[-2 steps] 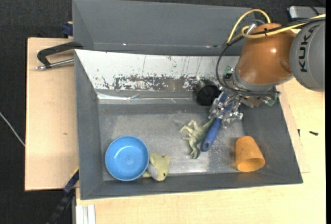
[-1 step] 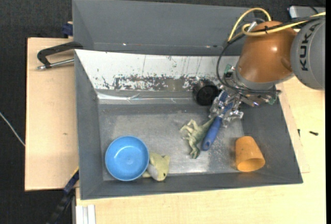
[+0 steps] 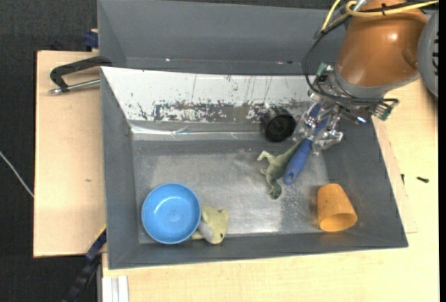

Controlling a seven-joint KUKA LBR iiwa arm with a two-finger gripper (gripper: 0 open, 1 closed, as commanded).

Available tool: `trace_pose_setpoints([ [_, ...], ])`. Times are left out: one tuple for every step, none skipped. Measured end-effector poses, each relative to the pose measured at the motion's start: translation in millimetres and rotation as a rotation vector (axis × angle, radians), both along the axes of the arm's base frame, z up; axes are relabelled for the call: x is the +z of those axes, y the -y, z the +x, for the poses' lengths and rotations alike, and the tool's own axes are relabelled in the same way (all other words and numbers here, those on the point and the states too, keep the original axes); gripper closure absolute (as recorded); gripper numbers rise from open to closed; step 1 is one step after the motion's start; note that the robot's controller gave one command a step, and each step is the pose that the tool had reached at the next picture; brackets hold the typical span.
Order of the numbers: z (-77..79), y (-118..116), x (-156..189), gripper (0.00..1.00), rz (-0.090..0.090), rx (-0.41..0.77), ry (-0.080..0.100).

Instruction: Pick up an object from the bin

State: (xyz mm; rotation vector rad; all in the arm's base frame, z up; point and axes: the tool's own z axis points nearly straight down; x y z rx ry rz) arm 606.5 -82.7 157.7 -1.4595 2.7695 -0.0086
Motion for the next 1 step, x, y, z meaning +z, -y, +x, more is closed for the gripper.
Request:
trace_pose_setpoints([
  [1.6,-0.6,14.1,1.00,0.002,-0.004,-0.005],
])
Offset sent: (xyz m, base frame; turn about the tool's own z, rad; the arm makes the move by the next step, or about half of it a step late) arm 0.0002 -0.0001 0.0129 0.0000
